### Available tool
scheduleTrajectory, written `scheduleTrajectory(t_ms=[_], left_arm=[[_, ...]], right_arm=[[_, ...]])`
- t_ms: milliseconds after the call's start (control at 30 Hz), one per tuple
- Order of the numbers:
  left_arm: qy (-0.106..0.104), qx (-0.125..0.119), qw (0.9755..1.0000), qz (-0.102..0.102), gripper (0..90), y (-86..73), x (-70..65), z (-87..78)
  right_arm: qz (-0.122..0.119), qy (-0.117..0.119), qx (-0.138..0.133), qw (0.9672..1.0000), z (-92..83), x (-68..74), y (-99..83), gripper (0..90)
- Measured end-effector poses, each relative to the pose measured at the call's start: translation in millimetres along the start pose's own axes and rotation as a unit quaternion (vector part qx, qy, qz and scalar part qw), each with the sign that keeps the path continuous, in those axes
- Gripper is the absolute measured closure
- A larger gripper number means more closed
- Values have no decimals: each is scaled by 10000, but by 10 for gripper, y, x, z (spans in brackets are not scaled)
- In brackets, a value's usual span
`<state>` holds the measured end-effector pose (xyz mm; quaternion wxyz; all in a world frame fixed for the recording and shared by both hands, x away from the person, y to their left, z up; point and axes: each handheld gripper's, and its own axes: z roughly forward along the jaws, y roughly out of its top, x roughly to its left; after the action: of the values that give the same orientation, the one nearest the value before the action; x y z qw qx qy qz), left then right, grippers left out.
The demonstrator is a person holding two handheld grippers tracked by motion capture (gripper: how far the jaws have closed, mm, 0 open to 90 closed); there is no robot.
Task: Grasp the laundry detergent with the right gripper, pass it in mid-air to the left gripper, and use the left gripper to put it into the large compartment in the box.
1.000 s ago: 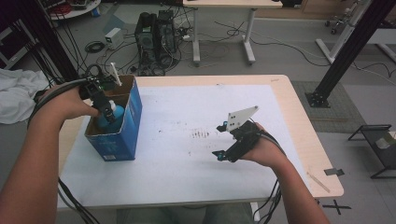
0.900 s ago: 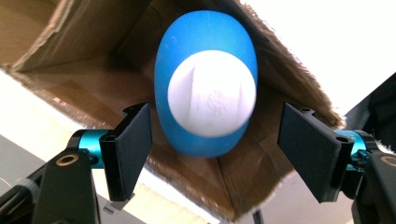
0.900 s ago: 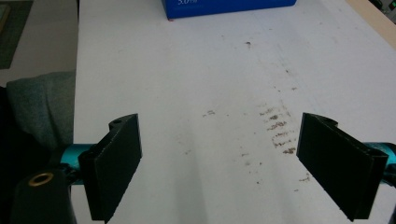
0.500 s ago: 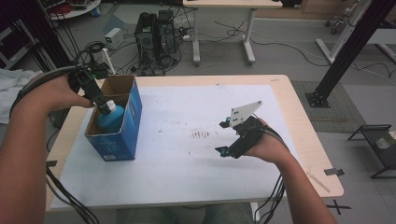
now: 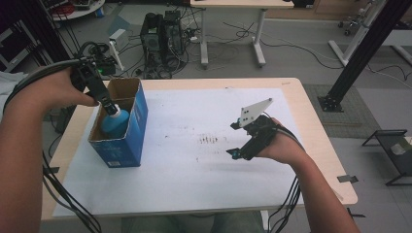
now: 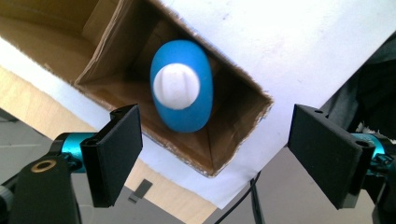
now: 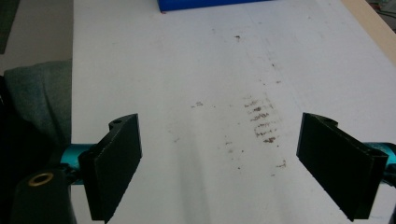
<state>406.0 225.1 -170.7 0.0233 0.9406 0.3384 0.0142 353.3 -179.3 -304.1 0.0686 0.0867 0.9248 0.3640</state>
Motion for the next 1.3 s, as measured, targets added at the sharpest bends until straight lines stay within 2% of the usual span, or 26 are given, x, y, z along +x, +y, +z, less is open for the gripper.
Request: scheduleTrajectory(t_ms=[100,300,333,400,467,500,533,600,633,767,833,900,1100,1233,1267,1300], left_arm=[[22,-3,9999,102,158,39,-34,-38],[-101,-65,9993,350,129,131,-134,-100],[-79,-1,9990,447,128,152,-149,-108],[-39,-26,9983,587,99,193,-193,-102],[-92,-13,9966,825,94,240,-225,-87],[-98,-50,9963,854,89,262,-260,-67],[-35,-42,9947,1028,79,294,-277,-57],[-84,-104,9933,1148,72,346,-334,-6],[-118,-33,9915,1298,66,379,-355,13],[-253,50,9869,1592,67,495,-453,111],[-174,77,9839,1777,67,548,-499,158],[-180,65,9834,1803,67,592,-545,204],[-227,128,9776,2089,67,715,-687,328],[-312,212,9735,2255,67,789,-787,449],[-314,231,9722,2308,67,809,-814,486],[-331,270,9712,2342,67,831,-843,527]], right_arm=[[-30,0,56,10000,-12,-2,27,132],[-25,11,213,9998,-46,-1,60,132],[-4,32,250,9997,-57,0,62,132],[3,39,331,9994,-76,-6,68,132],[-47,25,403,9992,-98,-24,76,132],[-48,22,451,9990,-109,-31,81,132],[-55,25,490,9988,-117,-40,88,132],[-108,25,571,9983,-132,-61,102,132],[-104,19,622,9980,-140,-65,108,132],[-161,53,843,9963,-165,-93,129,132],[-198,46,946,9953,-179,-101,140,131],[-266,64,1019,9944,-192,-113,155,132],[-288,143,1281,9912,-234,-148,204,132],[-347,268,1550,9869,-227,-189,213,132],[-366,307,1691,9844,-212,-204,212,132],[-366,307,1691,9844,-212,-204,212,132]])
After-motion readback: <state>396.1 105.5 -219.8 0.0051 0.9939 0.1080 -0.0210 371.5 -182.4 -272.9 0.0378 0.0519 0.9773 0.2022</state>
